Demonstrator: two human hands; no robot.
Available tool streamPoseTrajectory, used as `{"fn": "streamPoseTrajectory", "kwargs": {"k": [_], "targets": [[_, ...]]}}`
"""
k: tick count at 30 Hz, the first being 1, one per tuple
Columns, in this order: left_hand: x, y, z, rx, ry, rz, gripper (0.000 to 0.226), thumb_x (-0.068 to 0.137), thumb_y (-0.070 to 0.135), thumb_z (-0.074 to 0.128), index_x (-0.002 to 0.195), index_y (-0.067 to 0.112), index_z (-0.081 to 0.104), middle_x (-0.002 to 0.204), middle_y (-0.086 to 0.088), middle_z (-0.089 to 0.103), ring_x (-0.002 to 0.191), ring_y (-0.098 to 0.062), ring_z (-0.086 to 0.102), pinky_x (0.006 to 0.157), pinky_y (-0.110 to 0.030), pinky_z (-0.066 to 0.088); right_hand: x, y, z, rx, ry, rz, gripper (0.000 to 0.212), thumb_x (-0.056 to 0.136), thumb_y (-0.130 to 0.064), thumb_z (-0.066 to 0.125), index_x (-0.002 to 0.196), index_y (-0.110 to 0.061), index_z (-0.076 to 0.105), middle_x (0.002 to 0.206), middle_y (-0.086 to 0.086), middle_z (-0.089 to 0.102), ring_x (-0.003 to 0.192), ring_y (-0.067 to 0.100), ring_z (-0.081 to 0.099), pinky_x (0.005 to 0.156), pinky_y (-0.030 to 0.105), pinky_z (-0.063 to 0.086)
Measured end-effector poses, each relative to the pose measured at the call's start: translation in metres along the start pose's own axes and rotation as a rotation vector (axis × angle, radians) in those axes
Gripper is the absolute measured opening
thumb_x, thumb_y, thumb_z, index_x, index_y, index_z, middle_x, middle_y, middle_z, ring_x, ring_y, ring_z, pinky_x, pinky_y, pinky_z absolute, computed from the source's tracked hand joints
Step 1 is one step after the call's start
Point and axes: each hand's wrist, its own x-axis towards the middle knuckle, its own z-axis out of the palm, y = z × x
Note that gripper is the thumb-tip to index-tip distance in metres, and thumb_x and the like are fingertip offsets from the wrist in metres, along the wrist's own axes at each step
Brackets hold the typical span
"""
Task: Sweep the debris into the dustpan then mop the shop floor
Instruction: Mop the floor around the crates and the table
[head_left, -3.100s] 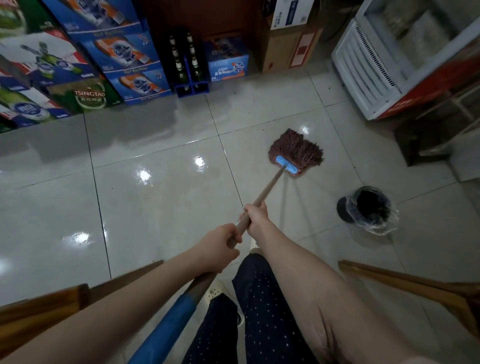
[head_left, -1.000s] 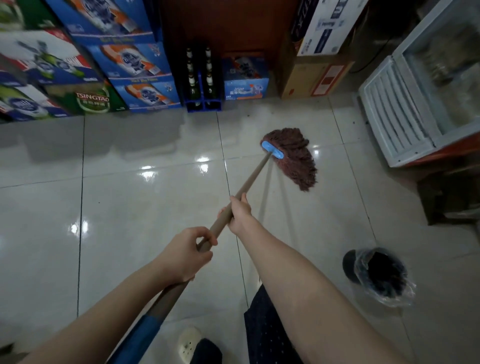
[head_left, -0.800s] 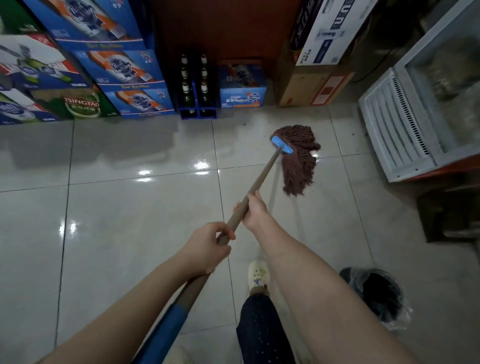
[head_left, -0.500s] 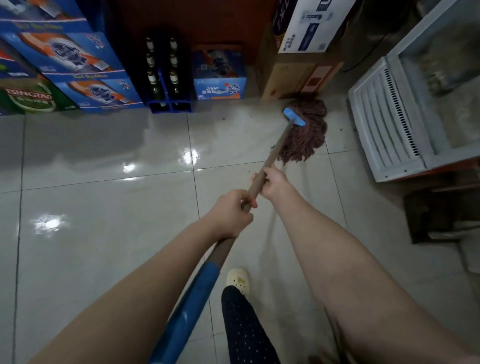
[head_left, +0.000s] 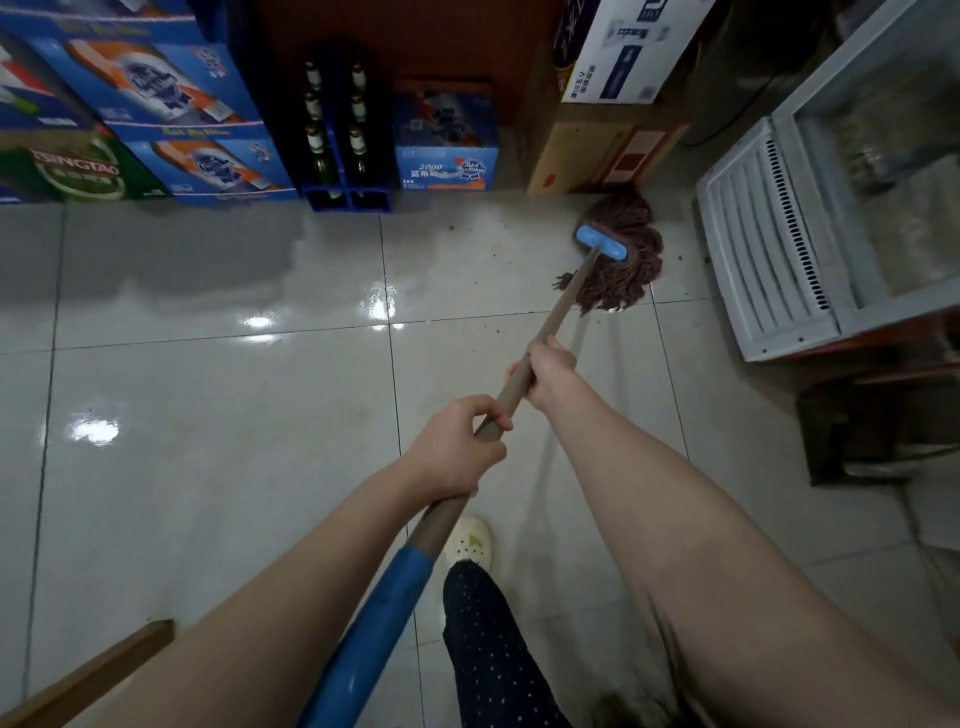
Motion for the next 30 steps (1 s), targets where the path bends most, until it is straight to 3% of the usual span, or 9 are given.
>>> {"fn": "streamPoseTrajectory", "kwargs": {"k": [4, 10, 13, 17, 20, 27, 30], "targets": [[-0.059, -0.025, -0.005, 0.000, 0.028, -0.015, 0.018, 0.083, 0.004, 0.054, 0.096, 0.017, 0.058, 0.073, -0.002, 0.051, 0.037, -0.015, 0.046, 0.038, -0.021, 0.041, -0.040, 0.047, 0.005, -0.049, 0.007, -0.035, 0.055, 0.096, -0.002, 0.042, 0.145, -0.026, 0.035, 0.078, 0.001, 0.044, 0.046, 0.020, 0.041, 0.046, 0.030, 0.042], [-0.148, -0.087, -0.034, 0.053, 0.050, -0.034, 0.016, 0.086, 0.007, 0.055, 0.098, 0.018, 0.057, 0.073, -0.003, 0.053, 0.038, -0.014, 0.048, 0.041, -0.024, 0.044, -0.109, 0.133, 0.030, -0.087, -0.032, -0.027, 0.055, 0.096, -0.002, 0.043, 0.146, -0.024, 0.036, 0.101, 0.006, 0.052, 0.054, 0.020, 0.045, 0.049, 0.030, 0.047], [-0.194, -0.119, -0.047, 0.074, 0.080, -0.064, 0.016, 0.087, 0.008, 0.055, 0.099, 0.018, 0.057, 0.073, -0.004, 0.053, 0.039, -0.014, 0.048, 0.040, -0.022, 0.043, -0.143, 0.180, 0.046, -0.084, -0.058, -0.002, 0.054, 0.095, -0.002, 0.044, 0.144, -0.024, 0.039, 0.085, 0.004, 0.053, 0.051, 0.019, 0.045, 0.051, 0.030, 0.048], [-0.256, -0.166, -0.066, 0.122, 0.114, -0.097, 0.015, 0.087, 0.009, 0.054, 0.099, 0.019, 0.057, 0.074, -0.004, 0.055, 0.041, -0.013, 0.049, 0.039, -0.020, 0.041, -0.189, 0.246, 0.074, -0.086, -0.105, 0.034, 0.055, 0.094, 0.000, 0.044, 0.143, -0.025, 0.040, 0.092, 0.006, 0.051, 0.048, 0.020, 0.044, 0.051, 0.032, 0.047], [-0.290, -0.192, -0.083, 0.113, 0.146, -0.120, 0.015, 0.086, 0.009, 0.055, 0.096, 0.020, 0.057, 0.072, -0.006, 0.057, 0.038, -0.012, 0.050, 0.040, -0.023, 0.043, -0.217, 0.280, 0.092, -0.112, -0.172, 0.089, 0.055, 0.094, 0.000, 0.044, 0.142, -0.026, 0.041, 0.081, 0.007, 0.051, 0.048, 0.021, 0.044, 0.053, 0.033, 0.049], [-0.292, -0.207, -0.100, 0.092, 0.214, -0.158, 0.008, 0.085, 0.012, 0.059, 0.087, 0.020, 0.057, 0.070, -0.006, 0.057, 0.036, -0.012, 0.049, 0.038, -0.025, 0.044, -0.226, 0.290, 0.117, -0.119, -0.234, 0.154, 0.060, 0.094, -0.001, 0.043, 0.146, -0.030, 0.035, 0.075, 0.005, 0.047, 0.049, 0.022, 0.044, 0.063, 0.035, 0.049], [-0.270, -0.199, -0.103, 0.100, 0.225, -0.167, 0.004, 0.086, 0.013, 0.059, 0.087, 0.017, 0.057, 0.070, -0.006, 0.055, 0.037, -0.013, 0.047, 0.037, -0.024, 0.043, -0.210, 0.277, 0.124, -0.094, -0.224, 0.144, 0.060, 0.095, 0.000, 0.043, 0.146, -0.031, 0.035, 0.074, 0.005, 0.045, 0.051, 0.021, 0.042, 0.059, 0.034, 0.049]]}}
